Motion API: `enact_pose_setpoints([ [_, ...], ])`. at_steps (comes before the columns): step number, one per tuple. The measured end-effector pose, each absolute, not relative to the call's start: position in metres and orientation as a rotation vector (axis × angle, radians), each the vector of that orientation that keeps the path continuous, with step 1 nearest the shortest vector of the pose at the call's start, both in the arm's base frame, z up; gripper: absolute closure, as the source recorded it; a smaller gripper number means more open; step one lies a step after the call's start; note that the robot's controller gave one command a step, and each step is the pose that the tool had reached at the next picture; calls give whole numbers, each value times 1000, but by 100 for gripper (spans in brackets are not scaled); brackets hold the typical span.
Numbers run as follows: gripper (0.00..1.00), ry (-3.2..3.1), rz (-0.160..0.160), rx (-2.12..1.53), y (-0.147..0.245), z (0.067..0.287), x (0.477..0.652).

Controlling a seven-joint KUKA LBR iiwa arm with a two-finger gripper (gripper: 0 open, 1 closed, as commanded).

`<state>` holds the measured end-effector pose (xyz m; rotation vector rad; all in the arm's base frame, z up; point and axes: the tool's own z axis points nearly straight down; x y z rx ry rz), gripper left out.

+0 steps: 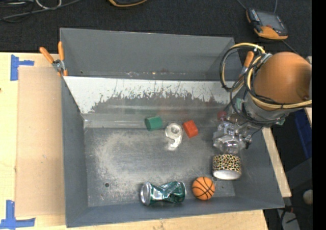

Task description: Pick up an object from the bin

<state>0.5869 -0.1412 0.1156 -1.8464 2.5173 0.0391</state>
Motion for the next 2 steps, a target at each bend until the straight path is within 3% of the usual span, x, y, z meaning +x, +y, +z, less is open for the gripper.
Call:
enact_pose_setpoints([
  [2,100,2520,42,-1842,-139,154,587],
])
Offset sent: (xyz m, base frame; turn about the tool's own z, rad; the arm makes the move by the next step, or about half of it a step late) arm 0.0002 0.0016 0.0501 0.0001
